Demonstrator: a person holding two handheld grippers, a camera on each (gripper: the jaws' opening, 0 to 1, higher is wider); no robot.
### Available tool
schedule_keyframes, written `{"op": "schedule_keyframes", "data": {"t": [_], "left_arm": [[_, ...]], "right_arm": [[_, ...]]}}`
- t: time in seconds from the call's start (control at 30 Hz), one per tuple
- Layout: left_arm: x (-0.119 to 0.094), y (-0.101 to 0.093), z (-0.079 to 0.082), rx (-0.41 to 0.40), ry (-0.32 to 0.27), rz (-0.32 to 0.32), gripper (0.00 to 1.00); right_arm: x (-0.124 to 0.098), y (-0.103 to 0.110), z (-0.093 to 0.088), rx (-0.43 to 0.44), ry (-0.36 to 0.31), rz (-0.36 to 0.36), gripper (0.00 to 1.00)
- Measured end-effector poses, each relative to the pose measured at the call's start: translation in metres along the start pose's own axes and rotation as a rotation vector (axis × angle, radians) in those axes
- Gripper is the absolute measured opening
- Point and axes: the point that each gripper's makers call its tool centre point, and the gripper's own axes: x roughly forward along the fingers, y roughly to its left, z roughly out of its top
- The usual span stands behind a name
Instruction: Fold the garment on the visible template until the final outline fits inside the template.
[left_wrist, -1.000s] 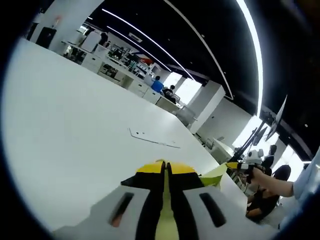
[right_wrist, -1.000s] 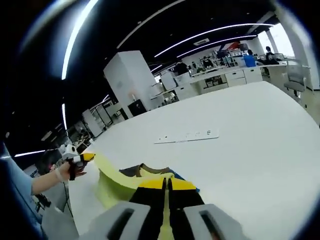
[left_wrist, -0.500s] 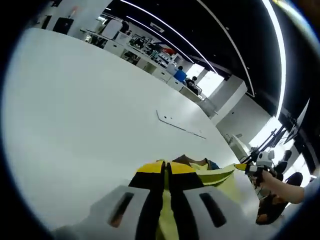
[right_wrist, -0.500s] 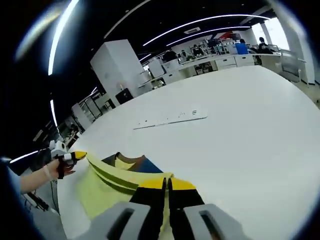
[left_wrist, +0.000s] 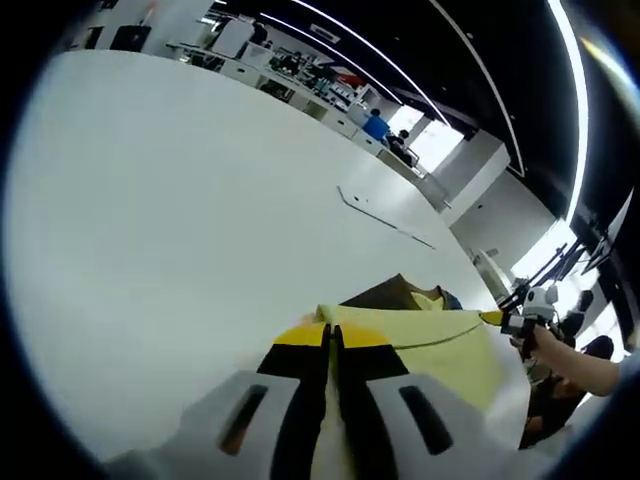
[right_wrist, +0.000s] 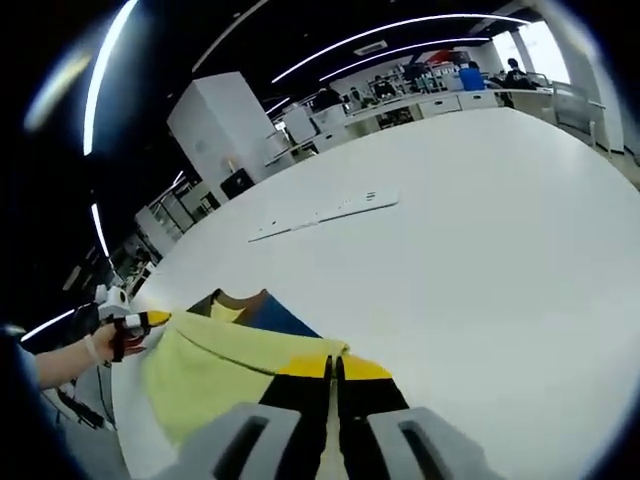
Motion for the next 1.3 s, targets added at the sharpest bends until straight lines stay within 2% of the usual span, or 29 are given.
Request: {"op": "schedule_keyframes", "data": {"t": [0.13,0.43,0.53,0.57,0.6,0.63,0.73,0.77,0.83,0.87,0.97,1.03,1.07,1.13,1.17,1.23,1.3], "left_arm": [[0.003,0.005,-0.004,0.019,0.022,0.016,0.00],[0.003,0.006,-0.005,0.041,0.033,0.018,0.00],[0.001,0.003,-0.001,0.076,0.020,0.002,0.00],[0.001,0.003,-0.001,0.084,0.020,0.002,0.00],[0.001,0.002,-0.001,0.091,0.022,-0.004,0.01],[0.000,0.002,-0.001,0.097,0.023,-0.002,0.01],[-0.004,-0.001,0.001,0.148,0.020,-0.008,0.07],[-0.006,0.000,0.002,0.174,0.022,-0.001,0.11],[-0.010,0.002,0.004,0.253,0.028,0.013,0.20],[-0.010,0.002,0.004,0.263,0.031,0.015,0.22],[-0.014,0.005,0.004,0.405,0.059,0.035,0.30],[-0.016,0.003,0.002,0.504,0.087,0.031,0.27],[-0.018,0.002,0.003,0.590,0.100,0.043,0.24],[-0.020,0.006,0.008,0.745,0.119,0.101,0.19],[-0.019,0.007,0.011,0.775,0.114,0.117,0.17],[-0.017,-0.002,0.013,0.833,0.109,0.095,0.13],[-0.014,-0.002,0.013,0.926,0.136,0.109,0.10]], "right_arm": [[0.003,-0.005,-0.001,-0.007,0.007,-0.004,0.00],[0.005,-0.006,-0.005,-0.033,0.021,-0.010,0.00],[0.003,0.005,0.002,-0.097,-0.013,0.024,0.01],[0.002,0.005,0.001,-0.107,-0.004,0.013,0.07],[0.002,0.003,0.001,-0.155,0.000,-0.010,0.15],[0.002,0.006,0.001,-0.187,-0.007,0.005,0.20],[-0.001,0.012,-0.003,-0.227,0.007,0.010,0.25],[-0.004,0.013,-0.001,-0.276,0.003,0.011,0.27],[-0.007,0.016,-0.001,-0.326,0.002,0.011,0.31],[-0.008,0.018,-0.001,-0.342,0.003,0.009,0.33],[-0.012,0.018,-0.001,-0.473,0.019,-0.007,0.33],[-0.014,0.018,0.000,-0.572,0.031,-0.022,0.33],[-0.014,0.018,0.000,-0.609,0.041,-0.026,0.33],[-0.015,0.015,-0.004,-0.691,0.083,-0.048,0.31],[-0.014,0.014,-0.002,-0.755,0.088,-0.069,0.30],[-0.012,0.012,-0.001,-0.845,0.105,-0.092,0.27],[-0.010,0.013,-0.002,-0.889,0.115,-0.094,0.26]]}}
